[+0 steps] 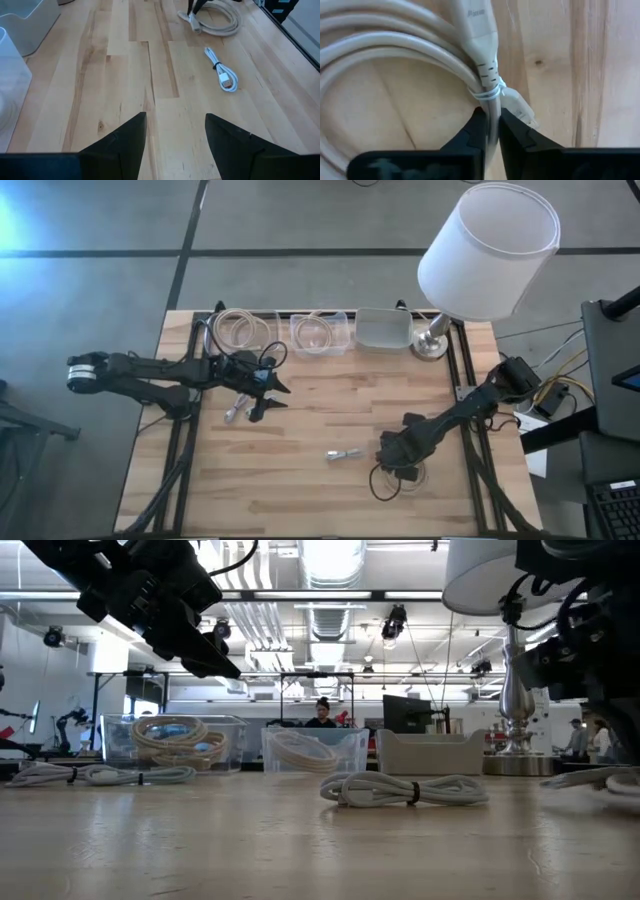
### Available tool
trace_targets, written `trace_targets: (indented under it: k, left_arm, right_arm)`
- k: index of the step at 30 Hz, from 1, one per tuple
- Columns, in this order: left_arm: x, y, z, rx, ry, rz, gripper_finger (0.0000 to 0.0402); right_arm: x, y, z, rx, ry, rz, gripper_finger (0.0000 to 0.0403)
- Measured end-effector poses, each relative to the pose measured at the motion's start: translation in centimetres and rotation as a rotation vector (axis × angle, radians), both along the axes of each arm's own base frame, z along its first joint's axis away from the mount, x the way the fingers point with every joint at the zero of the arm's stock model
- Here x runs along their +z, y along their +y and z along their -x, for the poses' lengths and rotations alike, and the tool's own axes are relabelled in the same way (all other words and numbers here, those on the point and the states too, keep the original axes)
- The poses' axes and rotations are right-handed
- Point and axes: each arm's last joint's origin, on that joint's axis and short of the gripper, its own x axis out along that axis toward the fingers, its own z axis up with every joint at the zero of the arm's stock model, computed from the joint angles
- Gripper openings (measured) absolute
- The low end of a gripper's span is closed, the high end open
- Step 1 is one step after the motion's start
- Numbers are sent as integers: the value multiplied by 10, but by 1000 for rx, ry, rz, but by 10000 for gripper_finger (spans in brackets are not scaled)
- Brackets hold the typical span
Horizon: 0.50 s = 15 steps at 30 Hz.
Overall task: Pick & Place USB Port
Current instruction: Put the brown HDMI cable into the right transparent bin
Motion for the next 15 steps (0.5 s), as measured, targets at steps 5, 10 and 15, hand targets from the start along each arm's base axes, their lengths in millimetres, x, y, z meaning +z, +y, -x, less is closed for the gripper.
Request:
trace_targets:
  k: [5, 10, 15]
  left_arm:
    - [0, 0, 0, 0, 0, -1, 206]
    - [0, 0, 0, -1, -1, -4, 206]
    - [0, 0, 0, -2, -1, -5, 206]
  right_arm:
    - [21, 6, -13, 2, -29, -19, 19]
    - [47, 9, -26, 23, -117, 71, 19]
    - [70, 6, -42, 53, -265, 210, 18]
